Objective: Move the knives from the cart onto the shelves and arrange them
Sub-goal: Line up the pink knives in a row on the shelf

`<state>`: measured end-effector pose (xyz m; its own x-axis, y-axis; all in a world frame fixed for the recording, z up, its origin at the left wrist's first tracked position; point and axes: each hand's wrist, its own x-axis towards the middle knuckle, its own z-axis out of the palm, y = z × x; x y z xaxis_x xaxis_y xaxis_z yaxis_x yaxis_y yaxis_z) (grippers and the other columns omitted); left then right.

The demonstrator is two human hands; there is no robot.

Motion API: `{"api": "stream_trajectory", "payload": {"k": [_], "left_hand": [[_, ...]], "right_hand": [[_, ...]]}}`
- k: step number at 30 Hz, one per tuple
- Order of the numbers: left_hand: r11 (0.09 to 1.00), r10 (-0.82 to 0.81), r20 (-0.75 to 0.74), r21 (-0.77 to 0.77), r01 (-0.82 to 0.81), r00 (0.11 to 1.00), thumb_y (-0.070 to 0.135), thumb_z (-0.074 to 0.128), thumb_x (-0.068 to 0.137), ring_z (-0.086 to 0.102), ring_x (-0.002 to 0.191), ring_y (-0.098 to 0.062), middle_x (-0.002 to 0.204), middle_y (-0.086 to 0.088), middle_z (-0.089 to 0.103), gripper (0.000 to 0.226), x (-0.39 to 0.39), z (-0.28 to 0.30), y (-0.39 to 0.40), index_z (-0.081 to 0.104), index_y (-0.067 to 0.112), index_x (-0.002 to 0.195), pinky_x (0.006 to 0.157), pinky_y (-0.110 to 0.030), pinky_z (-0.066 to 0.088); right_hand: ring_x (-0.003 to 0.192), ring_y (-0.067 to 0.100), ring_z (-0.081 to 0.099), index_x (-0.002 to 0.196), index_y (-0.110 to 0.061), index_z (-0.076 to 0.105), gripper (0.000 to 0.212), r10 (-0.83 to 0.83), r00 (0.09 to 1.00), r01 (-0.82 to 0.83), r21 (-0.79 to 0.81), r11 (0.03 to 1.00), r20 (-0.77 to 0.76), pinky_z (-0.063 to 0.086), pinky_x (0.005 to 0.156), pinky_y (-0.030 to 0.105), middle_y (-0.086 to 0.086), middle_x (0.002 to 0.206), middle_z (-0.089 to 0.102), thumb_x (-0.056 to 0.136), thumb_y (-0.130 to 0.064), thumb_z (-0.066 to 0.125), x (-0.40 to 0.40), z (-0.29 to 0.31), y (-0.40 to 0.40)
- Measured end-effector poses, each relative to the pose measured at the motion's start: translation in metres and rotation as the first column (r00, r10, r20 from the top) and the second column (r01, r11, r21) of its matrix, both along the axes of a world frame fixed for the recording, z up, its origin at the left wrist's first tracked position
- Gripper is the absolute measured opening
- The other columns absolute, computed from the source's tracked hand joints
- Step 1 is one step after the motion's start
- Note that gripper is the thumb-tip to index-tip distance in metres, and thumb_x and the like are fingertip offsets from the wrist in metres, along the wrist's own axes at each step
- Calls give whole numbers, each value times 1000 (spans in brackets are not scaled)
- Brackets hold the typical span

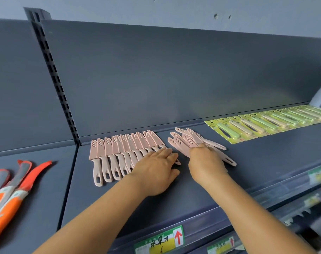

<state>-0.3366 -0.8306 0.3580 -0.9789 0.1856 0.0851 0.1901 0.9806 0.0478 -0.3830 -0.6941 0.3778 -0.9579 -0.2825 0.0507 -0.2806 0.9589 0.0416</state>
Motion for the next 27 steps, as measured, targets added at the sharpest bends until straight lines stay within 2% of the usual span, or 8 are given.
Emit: {"api": "stream_trajectory", "payload": {"k": [3,5,9,12,15,21,25,27], "left_hand": [[1000,4,-34,22,-3,999,41,33,99,22,141,-16,154,2,25,51,0,-6,1,31,21,145,115,-28,14],[998,-4,-59,56,7,998,40,34,99,23,140,-14,151,5,28,47,3,-8,1,34,22,143,112,-25,13],[995,9,-75,96,-1,997,40,34,99,18,143,-13,153,4,25,50,3,-12,-1,31,20,145,114,-24,9],[993,20,-77,113,-12,997,42,34,98,18,143,-13,154,5,24,53,2,-14,-2,28,19,146,116,-26,10],[992,25,-83,128,-14,996,42,35,98,20,142,-14,154,5,25,54,2,-16,-3,29,19,146,116,-27,11],[990,28,-89,137,-16,996,43,35,98,17,143,-13,155,5,23,55,0,-18,-4,27,20,147,117,-27,8],[990,14,-112,141,2,994,42,36,97,17,142,-12,154,5,22,56,2,-15,-3,24,21,147,116,-24,6],[989,15,-119,145,2,993,42,36,98,17,142,-13,154,5,21,57,3,-13,-3,22,20,148,115,-23,6]], "right_hand": [[112,28,55,121,-9,56,31,32,998,-32,8,999,-48,50,82,35,12,121,54,91,-3,49,0,4,1],[108,29,59,117,-10,56,28,26,998,-29,-59,998,-49,49,79,34,11,117,58,91,-3,49,-5,6,1],[101,32,59,112,-15,61,28,13,999,3,-419,908,37,50,79,33,10,110,66,88,-7,49,-16,11,-12],[103,30,58,107,-16,66,31,46,997,-7,-559,829,57,49,82,32,6,109,67,87,-4,46,-25,12,-25],[107,26,58,108,-21,68,35,70,991,11,-601,799,111,48,87,29,4,115,67,86,-2,48,-36,9,-35],[109,27,59,109,-18,69,36,73,978,69,-634,770,196,48,93,30,5,117,66,85,-1,47,-50,1,-46],[111,32,58,106,-4,68,33,70,981,56,-612,789,181,49,92,35,12,117,67,83,4,46,-56,1,-56],[113,34,57,98,1,66,27,44,989,53,-601,798,145,51,85,33,16,119,65,81,5,45,-58,0,-57]]}}
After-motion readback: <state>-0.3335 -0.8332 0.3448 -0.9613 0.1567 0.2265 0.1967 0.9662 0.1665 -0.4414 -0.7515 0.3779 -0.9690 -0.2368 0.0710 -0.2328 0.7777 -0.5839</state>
